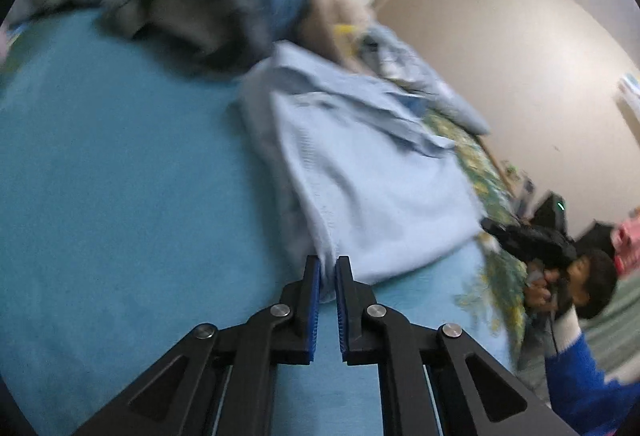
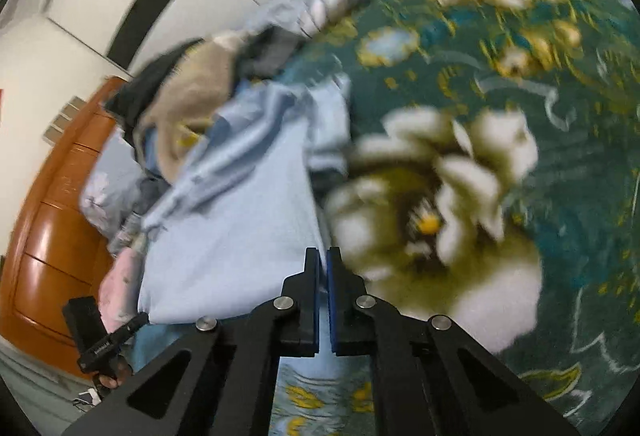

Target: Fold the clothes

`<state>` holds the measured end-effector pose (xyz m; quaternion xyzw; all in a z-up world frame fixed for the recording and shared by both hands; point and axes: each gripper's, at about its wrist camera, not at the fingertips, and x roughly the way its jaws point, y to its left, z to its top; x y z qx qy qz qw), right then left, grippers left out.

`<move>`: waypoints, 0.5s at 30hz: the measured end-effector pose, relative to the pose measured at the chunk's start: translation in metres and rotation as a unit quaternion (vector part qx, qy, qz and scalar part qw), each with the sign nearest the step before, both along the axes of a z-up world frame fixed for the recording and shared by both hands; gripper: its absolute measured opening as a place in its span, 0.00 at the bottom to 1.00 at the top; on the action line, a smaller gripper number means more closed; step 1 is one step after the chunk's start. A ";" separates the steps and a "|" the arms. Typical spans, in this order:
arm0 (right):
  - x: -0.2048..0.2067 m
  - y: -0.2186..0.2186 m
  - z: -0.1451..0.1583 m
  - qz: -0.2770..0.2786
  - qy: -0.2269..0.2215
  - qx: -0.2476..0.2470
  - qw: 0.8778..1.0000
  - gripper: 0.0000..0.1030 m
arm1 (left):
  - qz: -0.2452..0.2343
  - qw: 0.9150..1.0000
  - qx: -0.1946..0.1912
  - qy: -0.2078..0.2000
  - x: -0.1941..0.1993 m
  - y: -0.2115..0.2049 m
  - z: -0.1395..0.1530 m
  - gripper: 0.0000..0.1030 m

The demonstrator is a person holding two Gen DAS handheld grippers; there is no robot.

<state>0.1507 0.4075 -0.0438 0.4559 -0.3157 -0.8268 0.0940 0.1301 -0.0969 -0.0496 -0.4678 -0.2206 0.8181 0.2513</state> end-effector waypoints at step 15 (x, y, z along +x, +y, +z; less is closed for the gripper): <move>0.036 0.012 -0.001 -0.064 -0.003 -0.049 0.997 0.16 | 0.077 0.986 0.112 -0.092 0.021 -0.002 -0.021 0.55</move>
